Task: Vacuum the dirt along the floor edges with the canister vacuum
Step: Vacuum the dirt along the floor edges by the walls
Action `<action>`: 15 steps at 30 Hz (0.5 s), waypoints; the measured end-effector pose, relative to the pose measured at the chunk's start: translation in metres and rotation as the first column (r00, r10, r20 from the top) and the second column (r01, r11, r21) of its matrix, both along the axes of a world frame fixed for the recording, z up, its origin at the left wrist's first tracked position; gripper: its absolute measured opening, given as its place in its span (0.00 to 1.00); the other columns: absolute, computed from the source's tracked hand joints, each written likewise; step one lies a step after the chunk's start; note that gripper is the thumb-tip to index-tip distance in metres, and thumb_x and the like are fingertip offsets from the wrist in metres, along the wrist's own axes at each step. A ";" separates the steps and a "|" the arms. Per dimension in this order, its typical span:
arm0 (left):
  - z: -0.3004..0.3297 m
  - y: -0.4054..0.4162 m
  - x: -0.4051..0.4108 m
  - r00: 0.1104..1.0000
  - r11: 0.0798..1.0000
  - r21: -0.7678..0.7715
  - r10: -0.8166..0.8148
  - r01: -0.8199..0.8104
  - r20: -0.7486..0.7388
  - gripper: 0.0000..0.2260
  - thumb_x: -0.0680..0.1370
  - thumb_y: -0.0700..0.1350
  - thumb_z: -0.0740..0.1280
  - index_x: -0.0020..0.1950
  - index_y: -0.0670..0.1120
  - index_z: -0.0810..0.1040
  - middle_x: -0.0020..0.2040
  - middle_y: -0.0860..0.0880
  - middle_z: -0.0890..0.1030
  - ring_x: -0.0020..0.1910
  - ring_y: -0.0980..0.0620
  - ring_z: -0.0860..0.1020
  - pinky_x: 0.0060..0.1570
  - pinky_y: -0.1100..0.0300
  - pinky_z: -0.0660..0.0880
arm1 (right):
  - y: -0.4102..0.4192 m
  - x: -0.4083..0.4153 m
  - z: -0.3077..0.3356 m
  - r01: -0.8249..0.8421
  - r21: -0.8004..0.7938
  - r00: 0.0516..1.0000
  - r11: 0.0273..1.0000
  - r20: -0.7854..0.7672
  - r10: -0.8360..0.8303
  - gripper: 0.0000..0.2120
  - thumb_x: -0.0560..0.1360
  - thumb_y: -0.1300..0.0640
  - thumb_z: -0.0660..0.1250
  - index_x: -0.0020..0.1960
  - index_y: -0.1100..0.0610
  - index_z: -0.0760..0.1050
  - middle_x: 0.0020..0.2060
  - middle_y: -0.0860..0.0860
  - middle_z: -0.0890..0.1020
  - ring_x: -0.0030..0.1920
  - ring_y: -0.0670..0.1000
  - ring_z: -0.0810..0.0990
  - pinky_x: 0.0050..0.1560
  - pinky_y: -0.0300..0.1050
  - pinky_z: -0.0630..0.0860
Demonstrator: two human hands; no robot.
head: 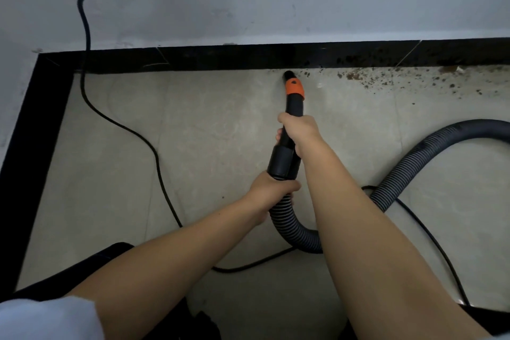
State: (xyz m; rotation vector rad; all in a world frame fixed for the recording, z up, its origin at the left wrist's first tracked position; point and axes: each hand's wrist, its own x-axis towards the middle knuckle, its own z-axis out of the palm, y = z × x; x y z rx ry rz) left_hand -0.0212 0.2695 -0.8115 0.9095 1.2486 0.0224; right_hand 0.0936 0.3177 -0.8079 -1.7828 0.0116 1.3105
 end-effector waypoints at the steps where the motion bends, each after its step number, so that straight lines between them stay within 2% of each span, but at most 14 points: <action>1: 0.002 0.003 0.004 0.999 0.999 -0.002 -0.050 0.050 0.001 0.06 0.73 0.35 0.69 0.45 0.43 0.74 0.33 0.45 0.75 0.29 0.51 0.74 0.33 0.61 0.74 | -0.004 0.007 0.000 0.048 -0.004 0.999 0.999 0.004 -0.048 0.04 0.74 0.63 0.64 0.43 0.61 0.69 0.29 0.55 0.73 0.26 0.51 0.72 0.28 0.41 0.73; 4: 0.002 0.008 0.018 0.988 0.988 -0.005 -0.156 0.156 0.003 0.07 0.72 0.36 0.69 0.43 0.45 0.73 0.33 0.46 0.75 0.30 0.50 0.74 0.37 0.59 0.75 | -0.012 0.026 -0.003 0.158 -0.016 0.987 0.987 0.016 -0.158 0.07 0.75 0.63 0.64 0.40 0.59 0.67 0.29 0.54 0.73 0.25 0.50 0.72 0.28 0.42 0.73; 7: 0.000 0.010 0.027 0.984 0.984 -0.020 -0.176 0.176 0.012 0.07 0.72 0.35 0.70 0.45 0.44 0.73 0.33 0.45 0.75 0.31 0.50 0.74 0.37 0.58 0.75 | -0.011 0.036 -0.004 0.172 -0.024 0.985 0.985 0.039 -0.171 0.07 0.75 0.62 0.64 0.41 0.58 0.67 0.29 0.54 0.73 0.26 0.50 0.73 0.30 0.42 0.74; 10: -0.001 0.012 0.030 0.991 0.991 -0.023 -0.133 0.133 0.013 0.07 0.73 0.36 0.69 0.46 0.43 0.73 0.33 0.45 0.75 0.30 0.50 0.74 0.35 0.59 0.74 | -0.004 0.036 -0.004 0.125 -0.019 0.991 0.992 0.042 -0.124 0.04 0.75 0.62 0.64 0.45 0.60 0.68 0.30 0.54 0.73 0.27 0.50 0.73 0.31 0.42 0.74; 15: -0.001 0.008 0.019 1.000 1.000 -0.020 -0.005 0.006 0.014 0.07 0.73 0.35 0.69 0.45 0.44 0.73 0.33 0.46 0.75 0.30 0.50 0.74 0.34 0.60 0.74 | 0.009 0.020 -0.003 -0.013 -0.009 1.000 1.000 0.009 0.013 0.08 0.74 0.63 0.64 0.52 0.63 0.69 0.30 0.55 0.74 0.27 0.51 0.73 0.31 0.42 0.75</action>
